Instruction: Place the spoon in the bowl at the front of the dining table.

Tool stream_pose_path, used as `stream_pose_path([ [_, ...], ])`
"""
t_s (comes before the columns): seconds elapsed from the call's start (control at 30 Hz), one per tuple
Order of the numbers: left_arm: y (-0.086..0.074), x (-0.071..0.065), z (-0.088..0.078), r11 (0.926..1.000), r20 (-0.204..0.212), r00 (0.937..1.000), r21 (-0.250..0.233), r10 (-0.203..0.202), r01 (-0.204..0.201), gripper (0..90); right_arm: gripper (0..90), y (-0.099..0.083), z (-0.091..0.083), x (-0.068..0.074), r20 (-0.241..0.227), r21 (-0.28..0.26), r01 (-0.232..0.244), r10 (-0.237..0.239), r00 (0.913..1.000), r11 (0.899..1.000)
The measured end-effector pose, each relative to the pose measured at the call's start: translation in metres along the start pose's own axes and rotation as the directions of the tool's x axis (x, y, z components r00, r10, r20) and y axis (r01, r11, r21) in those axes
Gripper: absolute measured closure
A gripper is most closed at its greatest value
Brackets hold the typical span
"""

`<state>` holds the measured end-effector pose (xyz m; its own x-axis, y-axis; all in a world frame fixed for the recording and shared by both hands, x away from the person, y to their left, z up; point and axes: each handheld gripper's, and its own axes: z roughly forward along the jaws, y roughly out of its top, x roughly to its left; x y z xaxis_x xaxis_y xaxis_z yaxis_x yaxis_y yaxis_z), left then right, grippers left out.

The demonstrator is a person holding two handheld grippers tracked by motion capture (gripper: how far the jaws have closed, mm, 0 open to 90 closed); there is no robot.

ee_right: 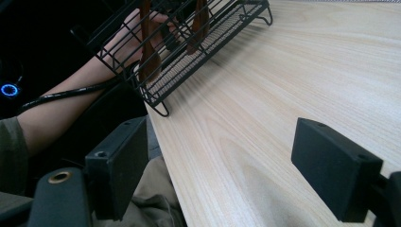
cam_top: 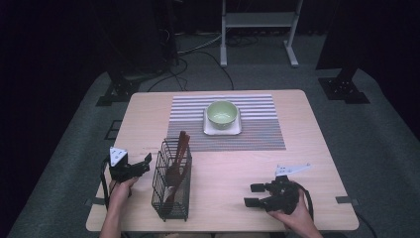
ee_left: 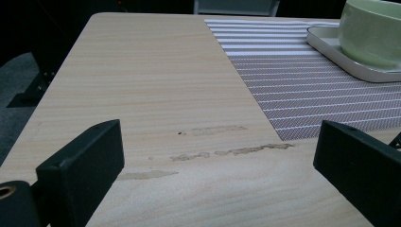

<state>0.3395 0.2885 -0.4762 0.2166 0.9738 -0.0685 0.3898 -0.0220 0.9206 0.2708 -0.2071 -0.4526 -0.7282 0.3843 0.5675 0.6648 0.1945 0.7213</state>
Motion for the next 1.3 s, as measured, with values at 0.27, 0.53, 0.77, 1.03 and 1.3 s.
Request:
stream_pose_path([
  [0.27,0.0,0.0,-0.001,1.0,0.0,1.0,-0.005,0.003,-0.003,1.7,17.8,0.009,0.002,0.005,0.012,0.027,0.024,-0.024,0.9996,0.999],
  [0.53,0.0,0.0,-0.001,1.0,-0.001,1.0,-0.005,-0.002,0.002,1.7,17.8,0.017,0.006,0.007,-0.011,0.043,0.001,-0.001,0.9999,0.999],
  [0.77,0.0,0.0,-0.001,1.0,0.0,1.0,-0.005,0.001,-0.001,1.7,17.8,0.022,0.015,0.012,-0.021,0.061,0.005,-0.004,0.9998,0.998],
  [1.03,0.0,-0.001,-0.001,1.0,-0.002,1.0,-0.008,0.005,-0.005,1.7,17.8,0.033,0.023,0.018,-0.037,0.094,0.006,-0.003,0.9993,0.996],
  [1.3,-0.001,-0.001,-0.001,0.9999,-0.001,1.0,-0.01,0.006,-0.006,1.7,17.8,0.044,0.031,0.026,-0.057,0.108,0.013,-0.007,0.9984,0.994],
])
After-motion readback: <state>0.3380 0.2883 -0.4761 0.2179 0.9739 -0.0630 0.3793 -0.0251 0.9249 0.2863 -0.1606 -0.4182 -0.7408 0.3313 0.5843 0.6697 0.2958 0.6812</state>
